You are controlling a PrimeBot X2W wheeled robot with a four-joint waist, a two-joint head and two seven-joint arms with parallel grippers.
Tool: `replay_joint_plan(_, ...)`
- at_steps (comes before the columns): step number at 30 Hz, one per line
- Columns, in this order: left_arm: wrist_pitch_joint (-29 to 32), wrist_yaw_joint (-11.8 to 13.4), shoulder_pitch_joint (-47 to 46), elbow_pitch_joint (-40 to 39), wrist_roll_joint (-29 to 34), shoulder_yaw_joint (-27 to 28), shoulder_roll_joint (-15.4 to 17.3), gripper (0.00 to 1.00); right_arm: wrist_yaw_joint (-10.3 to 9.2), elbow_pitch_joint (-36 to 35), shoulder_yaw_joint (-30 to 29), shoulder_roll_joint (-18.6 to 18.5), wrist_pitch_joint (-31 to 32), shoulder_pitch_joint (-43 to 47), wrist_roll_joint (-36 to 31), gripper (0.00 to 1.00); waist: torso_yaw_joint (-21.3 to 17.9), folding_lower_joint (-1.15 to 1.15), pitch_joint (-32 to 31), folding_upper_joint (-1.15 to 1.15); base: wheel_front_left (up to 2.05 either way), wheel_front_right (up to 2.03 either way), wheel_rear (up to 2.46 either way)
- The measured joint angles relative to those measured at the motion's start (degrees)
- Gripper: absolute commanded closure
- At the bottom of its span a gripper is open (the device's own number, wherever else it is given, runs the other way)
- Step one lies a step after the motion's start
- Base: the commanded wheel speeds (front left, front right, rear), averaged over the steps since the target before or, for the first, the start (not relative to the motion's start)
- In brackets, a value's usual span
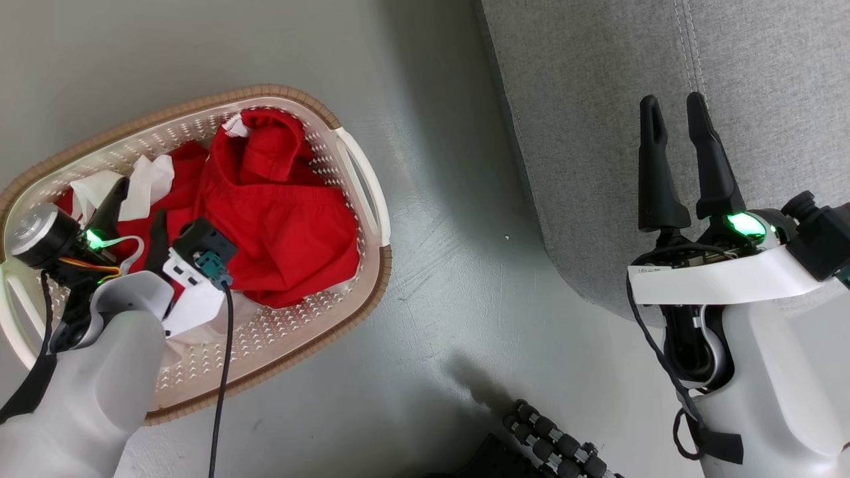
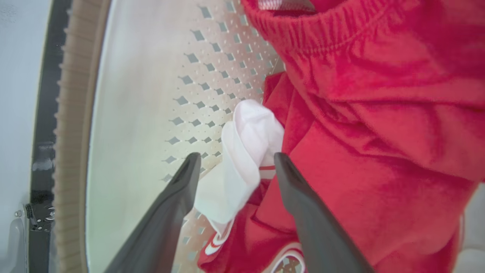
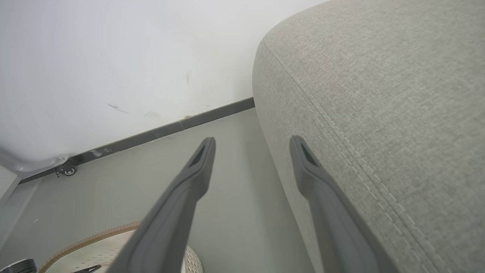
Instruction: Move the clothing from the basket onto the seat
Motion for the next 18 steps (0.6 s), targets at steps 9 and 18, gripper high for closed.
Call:
replay_joint_plan(9,1.0,0.5,-0.8,1.9,0.1,0.2,0.3,0.97,0.00,0.2,0.3,0.0,0.0,-0.1,0.0,0.00,-0.2,0.00,0.0,0.00,0.00,0.00,0.00)
replay_joint_plan(18,0.9,0.6,-0.8,2.2,-0.4,0.0,-1.1,1.00,0.00,0.4,0.1,0.1,0.0,-0.2,0.0,0.00,-0.2,0.00,-0.2,0.00,0.00,0.00,0.00)
